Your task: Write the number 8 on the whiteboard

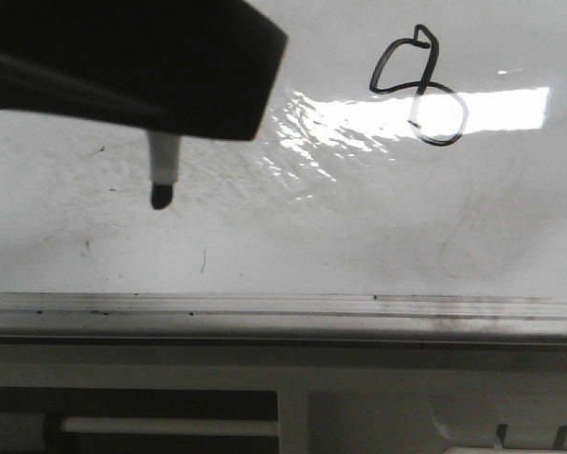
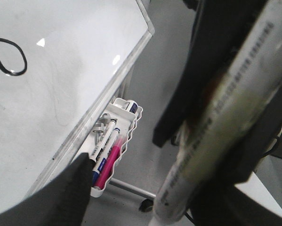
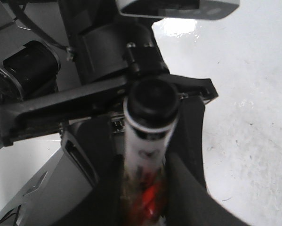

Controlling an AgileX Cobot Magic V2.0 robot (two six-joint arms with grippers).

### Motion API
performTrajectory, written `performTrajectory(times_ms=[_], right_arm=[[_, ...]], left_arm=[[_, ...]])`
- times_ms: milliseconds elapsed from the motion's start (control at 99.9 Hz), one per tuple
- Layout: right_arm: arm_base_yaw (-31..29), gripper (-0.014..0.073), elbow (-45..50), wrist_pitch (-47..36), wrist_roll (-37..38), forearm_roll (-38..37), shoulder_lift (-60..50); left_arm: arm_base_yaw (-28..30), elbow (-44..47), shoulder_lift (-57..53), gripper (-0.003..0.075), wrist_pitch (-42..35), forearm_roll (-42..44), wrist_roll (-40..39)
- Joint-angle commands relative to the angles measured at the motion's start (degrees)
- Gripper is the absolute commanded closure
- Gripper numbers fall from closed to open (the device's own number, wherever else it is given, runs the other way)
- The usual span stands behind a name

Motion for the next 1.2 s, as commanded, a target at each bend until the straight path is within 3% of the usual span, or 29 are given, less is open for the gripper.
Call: performTrajectory(times_ms=[0,190,360,410,500,560,630,710,851,1011,1091,1191], right_arm=[[0.29,0.0658,-2.20,-3.39,-0.52,1.34,-0.16],[0.29,0.0658,-2.20,-4.73,-0.52,1.34,-0.29],[0.29,0.0648,-2.20,-6.16,-0.52,2.90,-0.29],[0.29,0.0608,-2.20,-6.97,-0.52,3.04,-0.29],[0.18,0.0413,-2.20,-8.01,-0.52,3.04,-0.29],[0.18,0.0206,-2.20,-9.02,-0.52,3.04,-0.29],[-0.31,0.0043,-2.20,-9.42,-0.52,3.04,-0.74],[-1.73,-0.0031,-2.20,-8.95,-0.52,3.04,-2.21],[-6.99,-0.0003,-2.09,-4.97,-0.52,3.04,-5.89],[-14.33,0.0070,-2.00,-2.12,-0.52,3.04,-11.48],[-17.43,0.0207,-2.00,-1.56,-0.52,3.04,-14.57],[-19.20,0.0522,-2.00,-0.50,-0.52,3.04,-17.20]], left_arm=[[-0.46,-1.96,-0.29,0.0439,1.23,-3.87,0.18],[-0.46,-1.96,-0.29,0.0741,1.37,-2.83,0.18],[-0.46,-1.96,-0.29,0.0741,2.00,-2.83,0.18],[-0.46,-1.96,-0.29,0.0741,2.48,-2.83,0.18],[-0.46,-1.96,-0.29,0.0741,3.40,-2.83,0.18],[-0.46,-1.96,-0.29,0.0741,4.17,-2.93,0.18],[-0.46,-1.85,-0.42,0.0741,4.41,-3.06,0.18],[-0.46,-0.97,-0.42,0.0741,4.18,-4.26,-0.05],[-0.34,1.80,-0.42,0.0741,0.54,-4.62,-1.94],[-0.34,4.85,-0.42,0.0741,-9.86,-4.62,-6.02],[-0.34,4.96,-0.32,0.0741,-14.97,-5.37,-7.53],[-0.34,4.84,-0.32,0.0741,-20.29,-9.22,-7.53]])
